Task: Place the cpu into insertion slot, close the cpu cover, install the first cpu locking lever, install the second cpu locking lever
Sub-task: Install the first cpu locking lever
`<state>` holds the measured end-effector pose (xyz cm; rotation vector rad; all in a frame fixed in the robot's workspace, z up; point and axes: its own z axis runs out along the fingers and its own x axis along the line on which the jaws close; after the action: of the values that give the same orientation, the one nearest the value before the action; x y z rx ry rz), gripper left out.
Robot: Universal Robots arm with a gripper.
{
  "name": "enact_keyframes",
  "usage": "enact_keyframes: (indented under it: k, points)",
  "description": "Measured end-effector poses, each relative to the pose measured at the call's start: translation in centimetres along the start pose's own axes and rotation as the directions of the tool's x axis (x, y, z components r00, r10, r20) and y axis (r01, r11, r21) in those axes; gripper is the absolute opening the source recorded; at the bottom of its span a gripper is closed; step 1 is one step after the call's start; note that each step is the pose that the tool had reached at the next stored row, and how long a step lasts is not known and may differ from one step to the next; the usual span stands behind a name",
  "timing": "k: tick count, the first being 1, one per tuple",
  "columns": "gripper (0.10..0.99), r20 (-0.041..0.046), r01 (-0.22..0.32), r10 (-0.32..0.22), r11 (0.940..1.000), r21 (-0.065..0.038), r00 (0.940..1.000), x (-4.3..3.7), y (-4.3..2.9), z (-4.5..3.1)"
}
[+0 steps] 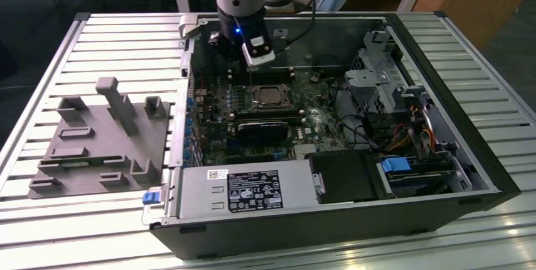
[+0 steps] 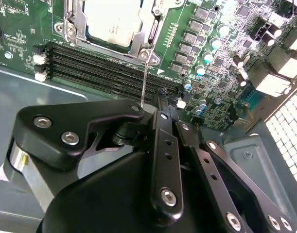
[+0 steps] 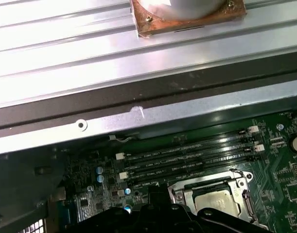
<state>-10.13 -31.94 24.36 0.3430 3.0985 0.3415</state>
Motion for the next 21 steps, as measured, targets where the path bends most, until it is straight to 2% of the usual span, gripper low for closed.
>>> enact_keyframes:
  k: [3,6,15,17,19,21]
  points:
    - [0.102,0.0,0.0,0.0,1.0,0.0,1.0,-0.13,0.02,0.01]
    - [0.102,0.0,0.0,0.0,1.0,0.0,1.0,-0.69,0.14,0.04]
    - [0.102,0.0,0.0,0.0,1.0,0.0,1.0,-3.74,0.81,0.16]
    - [0.102,0.0,0.0,0.0,1.0,0.0,1.0,-4.17,0.9,0.21]
    - [0.102,0.006,0.001,-0.001,1.0,-0.001,1.0,-4.23,0.88,0.31]
    - [0.102,0.0169,0.004,-0.004,1.0,-0.004,0.9998,-4.23,0.86,0.4]
